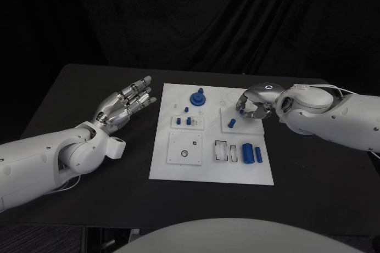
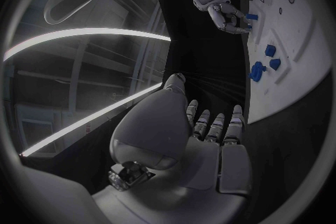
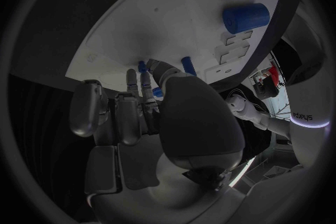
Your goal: Assemble the parts on the task board
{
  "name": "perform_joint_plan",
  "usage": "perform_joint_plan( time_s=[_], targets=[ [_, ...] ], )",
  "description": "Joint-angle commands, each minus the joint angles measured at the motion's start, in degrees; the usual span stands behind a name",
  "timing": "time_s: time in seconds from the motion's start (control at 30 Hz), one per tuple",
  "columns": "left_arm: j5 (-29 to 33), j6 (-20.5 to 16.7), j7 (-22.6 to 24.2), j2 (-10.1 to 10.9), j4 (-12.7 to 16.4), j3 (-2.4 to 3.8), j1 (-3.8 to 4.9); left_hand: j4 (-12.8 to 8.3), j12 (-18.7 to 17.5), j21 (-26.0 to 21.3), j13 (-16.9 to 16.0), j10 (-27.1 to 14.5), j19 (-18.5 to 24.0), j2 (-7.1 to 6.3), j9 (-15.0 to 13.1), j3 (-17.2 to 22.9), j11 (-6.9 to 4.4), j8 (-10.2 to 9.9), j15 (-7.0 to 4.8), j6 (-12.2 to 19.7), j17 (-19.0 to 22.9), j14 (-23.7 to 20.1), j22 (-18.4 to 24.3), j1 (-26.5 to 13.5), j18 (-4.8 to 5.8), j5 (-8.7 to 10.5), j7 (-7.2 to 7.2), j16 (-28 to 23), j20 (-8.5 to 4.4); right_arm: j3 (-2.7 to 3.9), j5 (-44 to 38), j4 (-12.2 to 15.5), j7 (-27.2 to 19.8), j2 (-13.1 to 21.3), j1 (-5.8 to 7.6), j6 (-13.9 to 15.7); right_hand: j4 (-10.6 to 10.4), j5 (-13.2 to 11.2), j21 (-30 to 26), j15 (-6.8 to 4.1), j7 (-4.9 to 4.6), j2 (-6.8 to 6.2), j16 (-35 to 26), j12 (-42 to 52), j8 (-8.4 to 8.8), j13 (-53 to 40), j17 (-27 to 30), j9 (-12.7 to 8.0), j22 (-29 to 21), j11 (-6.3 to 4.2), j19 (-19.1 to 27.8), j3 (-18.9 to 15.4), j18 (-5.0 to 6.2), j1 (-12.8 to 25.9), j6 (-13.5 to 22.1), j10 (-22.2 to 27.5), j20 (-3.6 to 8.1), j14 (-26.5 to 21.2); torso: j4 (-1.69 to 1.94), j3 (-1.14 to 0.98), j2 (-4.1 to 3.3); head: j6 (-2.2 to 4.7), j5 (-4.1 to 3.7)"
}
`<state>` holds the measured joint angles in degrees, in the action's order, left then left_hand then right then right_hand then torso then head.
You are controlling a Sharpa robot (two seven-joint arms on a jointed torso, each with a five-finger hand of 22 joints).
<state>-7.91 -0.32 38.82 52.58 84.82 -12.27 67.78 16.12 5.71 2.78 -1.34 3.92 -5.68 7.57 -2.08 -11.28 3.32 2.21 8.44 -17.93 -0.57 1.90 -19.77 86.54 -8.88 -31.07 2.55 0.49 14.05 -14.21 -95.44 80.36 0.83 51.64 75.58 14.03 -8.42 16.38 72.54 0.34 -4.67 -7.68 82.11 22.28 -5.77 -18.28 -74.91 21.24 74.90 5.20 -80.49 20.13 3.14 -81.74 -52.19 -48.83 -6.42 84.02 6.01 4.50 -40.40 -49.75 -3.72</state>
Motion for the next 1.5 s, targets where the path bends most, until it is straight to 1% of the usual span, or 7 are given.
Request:
perform_joint_plan(
  time_s=[0.03, 0.2, 0.53, 0.67, 0.87, 1.17, 1.5],
  targets=[
    [0.2, 1.1, 8.1, -0.1, 0.0, 0.06, -0.16, -0.4, 0.4, 0.3, -0.1, 0.1, -0.2, 0.13, -0.1, -0.1, 0.51, -0.1, 0.52, -0.2, -0.1, 0.2, -0.1, 0.8, -0.97, -0.64, -0.47, 0.4, 0.52, 0.03, -0.4, -0.3, 0.5, -0.2, -0.28, 0.3, 0.5, -0.1, -0.1, -0.58, -0.04, 0.15, 0.0, 0.5, -0.30, 0.0, -3.0, 0.2, 10.0, -0.01, -0.1, 0.2, 0.76, -0.7, -0.5, -0.8, 0.38, 0.6, -0.09, 0.03, 0.00, -0.18, 0.05],
    [0.2, 1.3, 7.8, -0.1, -0.1, 0.06, -0.32, -0.5, 0.5, 0.3, -0.1, 0.1, -0.3, 0.26, -0.2, -0.1, 0.68, 0.0, 0.70, -0.9, -0.1, 0.3, -0.1, 1.1, -0.98, -1.14, -0.94, 0.5, 0.71, 0.03, -0.4, -0.6, 0.3, -0.5, -0.51, 0.6, 0.8, -0.1, -0.1, -0.64, -0.13, 0.32, 0.0, 0.8, -0.41, 0.0, -3.1, 0.4, 10.0, -0.12, -0.1, 0.4, 0.75, -0.9, -0.6, -1.2, 0.44, 0.7, -0.01, 0.10, 0.06, -0.25, 0.00],
    [0.2, 1.8, 7.8, -0.3, -0.3, 0.06, -0.86, -0.5, 0.8, 0.4, -0.2, 0.4, -0.6, 0.30, -0.3, -0.2, 0.98, 0.2, 1.05, -2.0, -0.2, 0.6, -0.2, 1.3, -0.97, -1.83, -1.78, 0.7, 1.04, 0.03, -0.4, -1.4, 0.1, -0.9, -0.78, 0.8, 2.4, -0.1, 0.4, -0.95, -0.90, 1.27, 0.3, 2.4, -1.26, -0.4, -3.4, 1.5, 10.1, -0.80, -0.4, 1.5, 0.66, -1.6, -2.0, -3.5, 0.73, 0.9, 0.02, 0.19, 0.03, -0.25, -0.07],
    [0.2, 1.8, 7.8, -0.3, -0.3, 0.06, -1.00, -0.4, 1.0, 0.4, -0.2, 0.5, -0.7, 0.32, -0.3, -0.2, 1.06, 0.2, 1.10, -2.1, -0.2, 0.7, -0.3, 1.3, -0.98, -2.03, -1.87, 0.7, 1.09, 0.03, -0.4, -1.6, -0.2, -1.0, -0.82, 1.3, 3.7, -0.2, 1.1, -1.22, -1.47, 2.01, 0.6, 3.3, -2.32, -0.5, -3.8, 2.4, 10.3, -1.47, -0.9, 2.2, 0.52, -2.2, -3.9, -5.5, 1.00, 1.2, 0.03, 0.23, 0.03, -0.25, -0.06],
    [0.2, 1.8, 7.8, -0.3, -0.4, 0.06, -1.12, -0.4, 1.1, 0.4, -0.2, 0.6, -0.7, 0.38, -0.3, -0.2, 1.16, 0.3, 1.14, -2.2, -0.2, 0.8, -0.3, 1.3, -0.99, -2.18, -1.96, 0.7, 1.15, 0.03, -0.4, -1.7, -0.6, -1.1, -0.85, 2.5, 4.7, -0.2, 1.8, -1.19, -1.85, 2.68, 0.8, 3.5, -3.51, -0.4, -4.2, 3.7, 10.5, -1.81, -1.2, 2.4, 0.37, -2.4, -5.9, -6.9, 1.05, 1.4, 0.00, 0.28, 0.04, -0.25, 0.04],
    [0.2, 1.8, 7.5, -0.5, -0.6, 0.06, -1.23, -0.4, 1.3, 0.5, -0.2, 0.7, -0.8, 0.56, -0.4, -0.1, 1.35, 0.3, 1.24, -2.3, -0.2, 0.9, -0.3, 1.4, -1.00, -2.42, -2.16, 0.8, 1.27, 0.04, -0.4, -2.0, -0.9, -1.3, -0.85, 3.8, 5.1, -0.2, 2.1, -1.21, -1.90, 2.88, 0.9, 3.2, -4.16, -0.1, -4.3, 4.5, 10.6, -1.91, -1.4, 2.3, 0.31, -2.2, -6.9, -7.8, 1.08, 1.5, -0.03, 0.20, 0.07, -0.25, 0.32],
    [0.2, 1.7, 7.2, -0.3, -0.7, 0.06, -1.30, -0.4, 1.3, 0.6, -0.2, 0.7, -1.0, 0.74, -0.4, 0.0, 1.46, 0.3, 1.35, -2.6, -0.3, 0.9, -0.6, 1.5, -1.02, -2.54, -2.42, 0.8, 1.40, 0.04, -0.4, -1.1, -0.6, -0.5, -0.81, 4.7, 4.9, -0.2, 2.1, -1.18, -1.77, 2.68, 0.8, 2.6, -4.29, 0.4, -4.1, 5.0, 10.6, -1.82, -1.4, 2.0, 0.31, -1.5, -7.0, -7.9, 1.04, 1.4, 0.01, 0.22, 0.05, -0.25, 0.51]
  ],
)
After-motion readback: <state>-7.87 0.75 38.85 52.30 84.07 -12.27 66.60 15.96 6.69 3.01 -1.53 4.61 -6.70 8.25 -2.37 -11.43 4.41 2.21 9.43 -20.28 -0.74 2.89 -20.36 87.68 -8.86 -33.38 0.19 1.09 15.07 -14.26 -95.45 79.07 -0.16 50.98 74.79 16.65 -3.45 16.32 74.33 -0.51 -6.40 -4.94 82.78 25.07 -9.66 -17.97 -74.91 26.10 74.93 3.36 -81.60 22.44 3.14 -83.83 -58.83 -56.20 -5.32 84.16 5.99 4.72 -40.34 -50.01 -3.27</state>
